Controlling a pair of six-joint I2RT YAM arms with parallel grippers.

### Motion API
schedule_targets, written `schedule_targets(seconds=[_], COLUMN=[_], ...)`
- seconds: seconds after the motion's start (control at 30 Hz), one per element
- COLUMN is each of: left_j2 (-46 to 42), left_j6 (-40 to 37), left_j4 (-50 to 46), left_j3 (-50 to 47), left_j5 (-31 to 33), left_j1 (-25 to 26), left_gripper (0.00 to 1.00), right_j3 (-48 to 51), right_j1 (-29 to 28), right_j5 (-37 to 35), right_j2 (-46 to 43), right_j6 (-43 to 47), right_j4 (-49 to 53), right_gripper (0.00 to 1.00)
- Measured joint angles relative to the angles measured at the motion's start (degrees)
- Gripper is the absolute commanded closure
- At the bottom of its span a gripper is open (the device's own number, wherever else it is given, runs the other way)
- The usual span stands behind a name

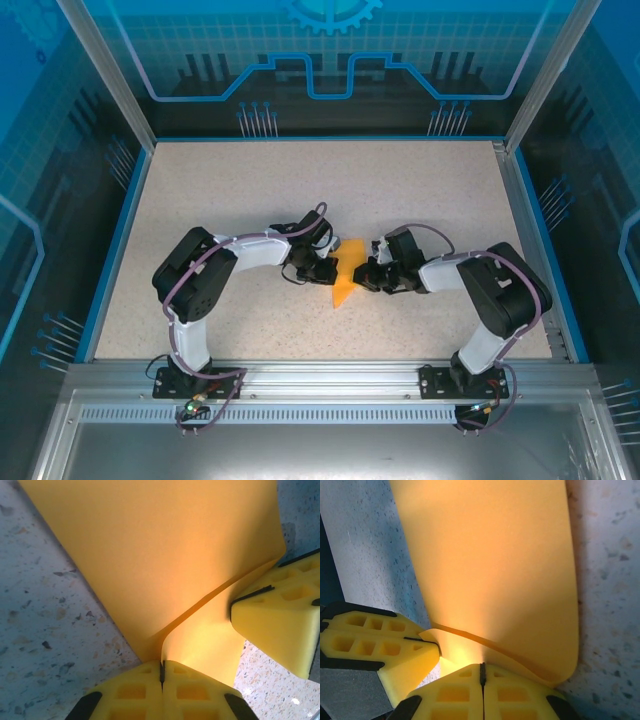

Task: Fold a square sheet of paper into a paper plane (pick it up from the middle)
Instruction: Third fold the triangle at the center of the table.

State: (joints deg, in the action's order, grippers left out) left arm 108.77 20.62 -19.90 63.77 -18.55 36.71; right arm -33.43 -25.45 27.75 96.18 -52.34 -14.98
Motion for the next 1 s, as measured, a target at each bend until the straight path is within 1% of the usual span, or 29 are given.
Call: schedule_targets(seconds=[0.13,0.27,0.4,0.73,1.0], left_j2=[0.11,0.15,0.15,0.15,0.15], left_j6=[-0.04,-0.15,-0.15,-0.17,-0.17], left_j4=[-0.44,-0.5,-0.52,-0.52,-0.52], left_j3=[0.26,0.33,0.33,0.33,0.33], left_j5=[0.02,0.02,0.02,0.02,0.07], left_j1=[0.0,0.04,0.04,0.04,0.09], left_gripper=[0.99,0.99,0.99,0.99,1.0], right_j3=[-0.07,-1.14,-1.66,-1.88,-1.18], right_j1=[0.74,2.84,4.33,4.68,5.16], right_j5=[0.0,0.9,1.92,2.8,3.65], right_j2=[-3.21,-5.18,-4.44,1.64,1.18], right_j6=[0.79,1.53,1.81,2.75,2.23], right_j4=[2.49,2.95,2.75,2.03,0.59], right_gripper=[0.93,0.93,0.93,0.94,0.95])
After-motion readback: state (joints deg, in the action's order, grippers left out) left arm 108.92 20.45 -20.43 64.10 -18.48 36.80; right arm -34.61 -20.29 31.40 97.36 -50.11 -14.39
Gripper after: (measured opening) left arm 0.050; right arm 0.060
